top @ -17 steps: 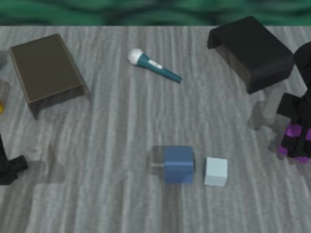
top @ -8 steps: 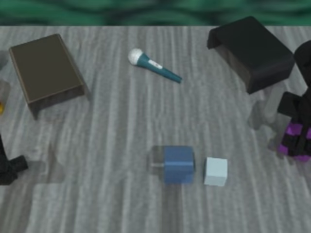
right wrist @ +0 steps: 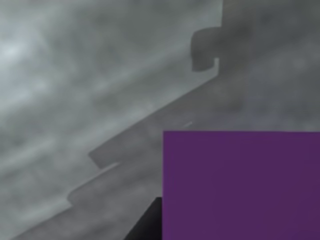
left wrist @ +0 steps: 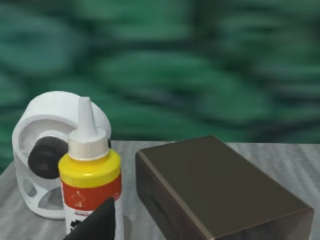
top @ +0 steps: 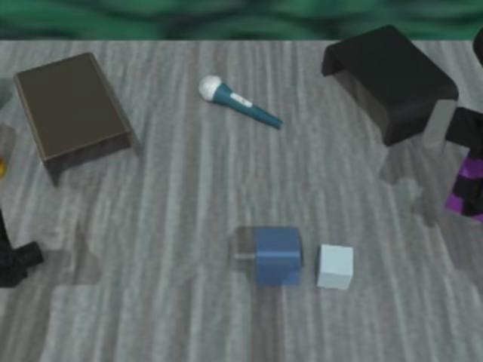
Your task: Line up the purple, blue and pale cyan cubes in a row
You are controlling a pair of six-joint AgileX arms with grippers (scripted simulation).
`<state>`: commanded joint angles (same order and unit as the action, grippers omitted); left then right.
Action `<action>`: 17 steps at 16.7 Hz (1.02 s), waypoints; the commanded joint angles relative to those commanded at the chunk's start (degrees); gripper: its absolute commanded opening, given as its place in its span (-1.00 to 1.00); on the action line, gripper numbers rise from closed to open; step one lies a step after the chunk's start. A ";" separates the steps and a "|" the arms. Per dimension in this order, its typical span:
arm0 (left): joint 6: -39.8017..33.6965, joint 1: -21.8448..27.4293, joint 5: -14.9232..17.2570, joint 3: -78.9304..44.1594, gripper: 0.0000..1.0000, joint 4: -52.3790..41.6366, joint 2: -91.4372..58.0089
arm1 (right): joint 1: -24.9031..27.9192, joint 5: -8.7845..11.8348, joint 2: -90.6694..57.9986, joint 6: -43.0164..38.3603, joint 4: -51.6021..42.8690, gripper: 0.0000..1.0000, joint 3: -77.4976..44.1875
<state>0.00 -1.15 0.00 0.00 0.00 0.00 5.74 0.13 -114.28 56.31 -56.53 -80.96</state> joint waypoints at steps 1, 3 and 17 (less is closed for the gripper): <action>0.00 0.00 0.00 0.00 1.00 0.00 0.00 | 0.00 0.00 0.00 0.00 0.00 -1.00 0.00; 0.00 0.00 0.00 0.00 1.00 0.00 0.00 | -0.29 0.01 -0.22 -0.09 0.12 -1.00 0.13; 0.00 0.00 0.00 0.00 1.00 0.00 0.00 | 29.29 -0.12 -27.94 -10.84 -22.72 -1.00 -49.35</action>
<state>0.00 -1.15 0.00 0.00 0.00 0.00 35.03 0.02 -142.22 45.47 -79.26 -130.32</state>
